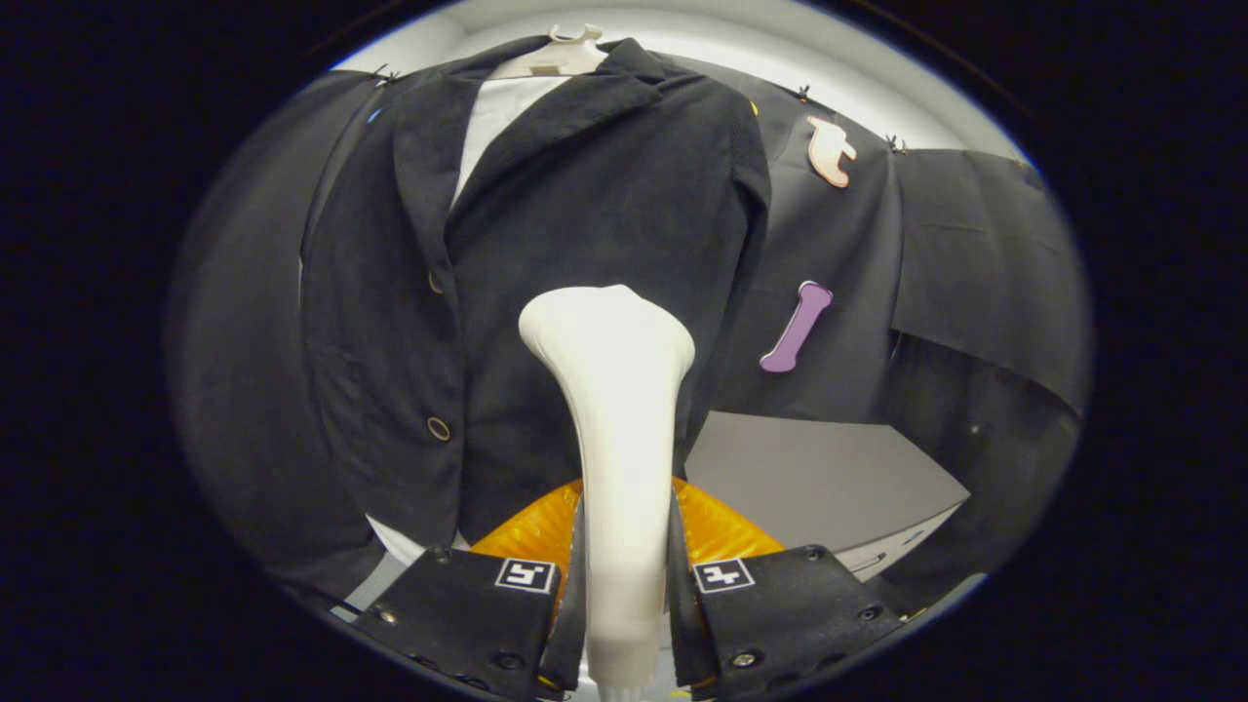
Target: Iron the clothes twice with a garment steamer, once on the left side and once on the right side.
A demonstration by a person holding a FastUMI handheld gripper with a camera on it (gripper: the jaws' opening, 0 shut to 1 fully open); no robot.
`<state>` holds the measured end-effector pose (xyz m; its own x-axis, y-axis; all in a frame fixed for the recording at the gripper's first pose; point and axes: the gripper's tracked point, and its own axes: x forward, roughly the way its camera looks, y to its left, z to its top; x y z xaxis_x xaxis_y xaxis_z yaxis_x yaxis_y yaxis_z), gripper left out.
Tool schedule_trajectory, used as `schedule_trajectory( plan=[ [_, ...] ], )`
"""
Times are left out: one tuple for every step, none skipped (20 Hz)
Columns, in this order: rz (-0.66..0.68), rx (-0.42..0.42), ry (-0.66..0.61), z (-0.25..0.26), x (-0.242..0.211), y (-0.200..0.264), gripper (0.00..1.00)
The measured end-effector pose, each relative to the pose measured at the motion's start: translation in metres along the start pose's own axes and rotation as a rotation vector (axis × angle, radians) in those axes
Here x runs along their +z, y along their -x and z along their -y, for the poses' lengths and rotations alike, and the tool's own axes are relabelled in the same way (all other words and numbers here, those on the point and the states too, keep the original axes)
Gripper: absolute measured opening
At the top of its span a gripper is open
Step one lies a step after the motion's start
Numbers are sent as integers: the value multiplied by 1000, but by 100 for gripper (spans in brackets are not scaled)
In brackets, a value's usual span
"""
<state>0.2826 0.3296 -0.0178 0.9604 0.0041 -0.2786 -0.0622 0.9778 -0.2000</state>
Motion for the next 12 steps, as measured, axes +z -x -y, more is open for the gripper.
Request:
schedule_trajectory(
  plan=[
    [-7, -4, 3, 2, -6, -2, 38],
    [-15, -6, 7, 1, -11, -3, 38],
    [-23, -8, 7, 1, -18, -3, 38],
    [-31, -9, 9, 0, -25, -4, 38],
    [-36, -11, 11, 0, -32, -4, 38],
    [-37, -13, 8, 0, -36, -4, 38],
    [-37, -16, 9, -1, -40, -5, 38],
    [-41, -19, 16, -2, -43, -5, 38],
    [-42, -18, 19, -4, -47, -5, 38],
    [-46, -16, 26, -6, -51, -5, 38],
    [-50, -12, 31, -8, -55, -3, 38],
    [-55, -6, 35, -12, -60, -3, 38]
  ],
)
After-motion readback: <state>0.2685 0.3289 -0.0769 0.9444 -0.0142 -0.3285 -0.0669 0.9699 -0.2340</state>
